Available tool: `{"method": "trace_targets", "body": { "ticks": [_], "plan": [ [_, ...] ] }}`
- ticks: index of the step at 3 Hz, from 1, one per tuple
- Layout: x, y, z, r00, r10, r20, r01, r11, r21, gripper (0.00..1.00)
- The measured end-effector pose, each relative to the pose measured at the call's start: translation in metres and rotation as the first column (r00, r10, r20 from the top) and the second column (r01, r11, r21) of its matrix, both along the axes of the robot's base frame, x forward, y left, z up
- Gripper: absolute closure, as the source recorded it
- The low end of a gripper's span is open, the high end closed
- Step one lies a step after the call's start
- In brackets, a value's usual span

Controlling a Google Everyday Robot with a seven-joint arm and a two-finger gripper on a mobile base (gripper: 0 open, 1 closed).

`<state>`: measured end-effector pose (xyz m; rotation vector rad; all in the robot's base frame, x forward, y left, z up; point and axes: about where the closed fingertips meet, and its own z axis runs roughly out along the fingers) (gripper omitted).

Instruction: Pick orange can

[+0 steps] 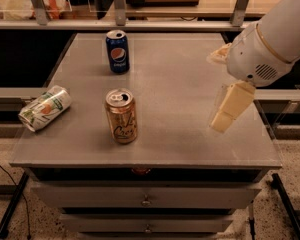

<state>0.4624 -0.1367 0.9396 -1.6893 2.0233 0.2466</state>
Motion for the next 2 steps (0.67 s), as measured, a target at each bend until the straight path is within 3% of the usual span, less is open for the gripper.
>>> {"method": "trace_targets", "body": {
  "ticks": [1, 2],
  "plan": [
    [0.013, 0.042, -0.018, 0.9988, 0.034, -0.034, -0.029, 0.990, 0.139, 0.00],
    [0.015, 0.076, -0.025, 0.9950, 0.077, -0.063, -0.056, 0.958, 0.281, 0.00]
  ]
}}
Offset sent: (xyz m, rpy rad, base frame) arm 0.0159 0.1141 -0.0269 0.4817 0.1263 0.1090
